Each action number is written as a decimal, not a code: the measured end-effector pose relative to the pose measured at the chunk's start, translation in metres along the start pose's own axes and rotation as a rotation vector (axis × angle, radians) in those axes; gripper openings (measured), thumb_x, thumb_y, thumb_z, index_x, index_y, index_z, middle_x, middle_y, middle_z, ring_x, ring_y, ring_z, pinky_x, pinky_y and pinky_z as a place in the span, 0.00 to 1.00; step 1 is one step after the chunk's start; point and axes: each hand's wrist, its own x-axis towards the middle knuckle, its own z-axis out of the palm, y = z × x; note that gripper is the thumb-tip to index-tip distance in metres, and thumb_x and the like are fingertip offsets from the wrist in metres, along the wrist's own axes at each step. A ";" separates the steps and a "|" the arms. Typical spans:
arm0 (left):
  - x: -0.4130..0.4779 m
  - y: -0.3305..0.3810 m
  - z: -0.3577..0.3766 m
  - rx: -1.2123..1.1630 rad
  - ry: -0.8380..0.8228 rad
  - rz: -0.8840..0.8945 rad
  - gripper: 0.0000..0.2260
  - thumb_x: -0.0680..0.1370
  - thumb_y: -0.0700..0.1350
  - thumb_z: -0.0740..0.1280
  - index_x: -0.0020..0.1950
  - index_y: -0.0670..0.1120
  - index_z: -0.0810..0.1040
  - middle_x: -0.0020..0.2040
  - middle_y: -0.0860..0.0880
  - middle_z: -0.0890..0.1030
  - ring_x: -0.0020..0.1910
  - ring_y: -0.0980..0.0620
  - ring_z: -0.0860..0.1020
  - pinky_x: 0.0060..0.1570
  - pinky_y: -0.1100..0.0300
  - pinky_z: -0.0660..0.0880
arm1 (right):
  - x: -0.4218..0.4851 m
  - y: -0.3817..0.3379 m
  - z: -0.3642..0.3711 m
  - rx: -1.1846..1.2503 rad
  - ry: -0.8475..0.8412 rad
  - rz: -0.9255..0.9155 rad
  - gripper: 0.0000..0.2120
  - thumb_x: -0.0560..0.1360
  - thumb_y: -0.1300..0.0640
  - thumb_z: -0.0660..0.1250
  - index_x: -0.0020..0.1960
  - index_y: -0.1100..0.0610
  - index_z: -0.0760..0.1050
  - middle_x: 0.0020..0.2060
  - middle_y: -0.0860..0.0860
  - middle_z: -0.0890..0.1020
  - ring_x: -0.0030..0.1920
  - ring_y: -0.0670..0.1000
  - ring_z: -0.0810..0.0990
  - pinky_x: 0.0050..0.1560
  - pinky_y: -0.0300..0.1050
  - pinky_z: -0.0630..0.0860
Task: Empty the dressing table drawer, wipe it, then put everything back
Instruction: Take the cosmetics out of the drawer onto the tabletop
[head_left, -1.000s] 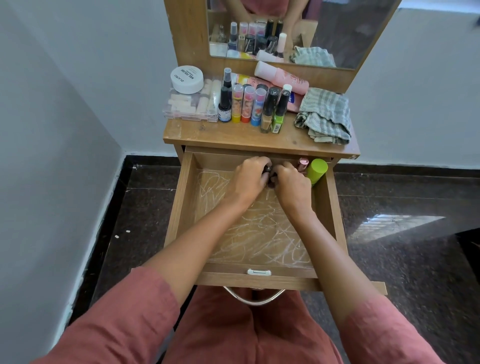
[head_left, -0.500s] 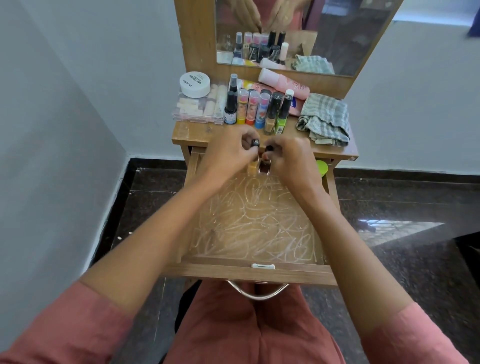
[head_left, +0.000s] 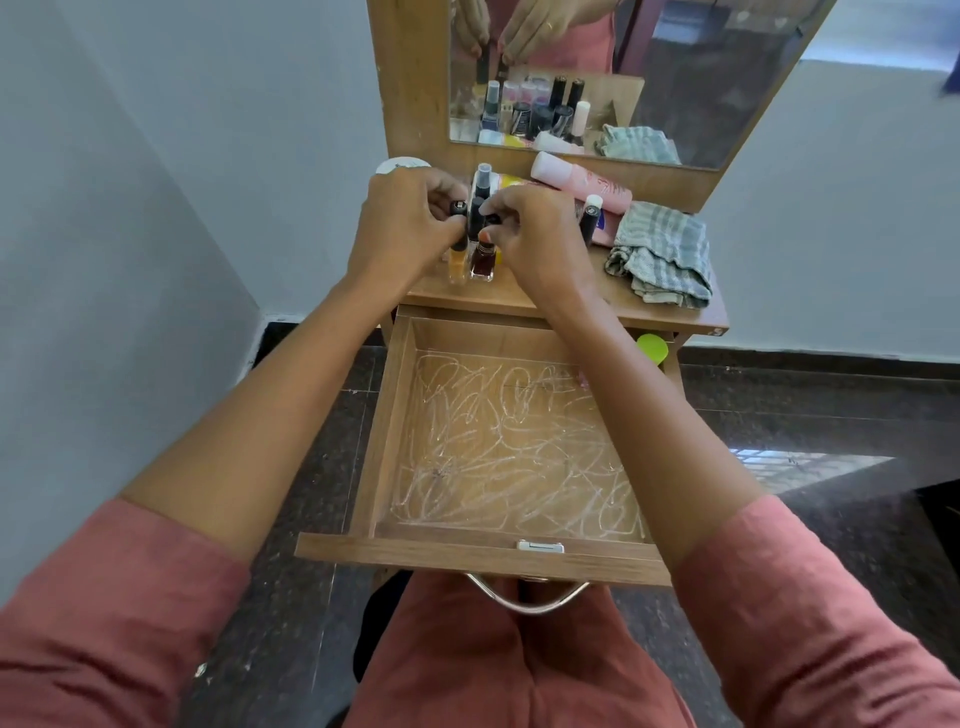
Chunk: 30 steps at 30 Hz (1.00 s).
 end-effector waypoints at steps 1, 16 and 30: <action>0.002 -0.002 0.001 0.006 -0.001 -0.008 0.08 0.72 0.37 0.67 0.50 0.41 0.81 0.38 0.53 0.77 0.34 0.61 0.74 0.40 0.72 0.72 | 0.002 0.000 0.002 -0.011 -0.008 -0.006 0.10 0.71 0.67 0.67 0.53 0.64 0.78 0.44 0.56 0.81 0.47 0.52 0.79 0.53 0.49 0.75; 0.010 -0.019 0.008 0.036 -0.020 -0.049 0.10 0.74 0.38 0.67 0.55 0.42 0.79 0.50 0.46 0.82 0.44 0.57 0.76 0.42 0.73 0.71 | 0.008 0.012 0.021 -0.049 -0.069 -0.016 0.12 0.73 0.66 0.65 0.56 0.62 0.77 0.52 0.57 0.80 0.52 0.53 0.77 0.50 0.37 0.69; -0.016 -0.007 0.011 -0.008 0.113 0.049 0.09 0.74 0.37 0.67 0.54 0.42 0.79 0.53 0.47 0.80 0.50 0.55 0.77 0.53 0.62 0.74 | -0.015 0.021 0.008 0.022 0.071 -0.048 0.04 0.70 0.70 0.65 0.45 0.69 0.76 0.38 0.63 0.78 0.40 0.58 0.77 0.46 0.44 0.78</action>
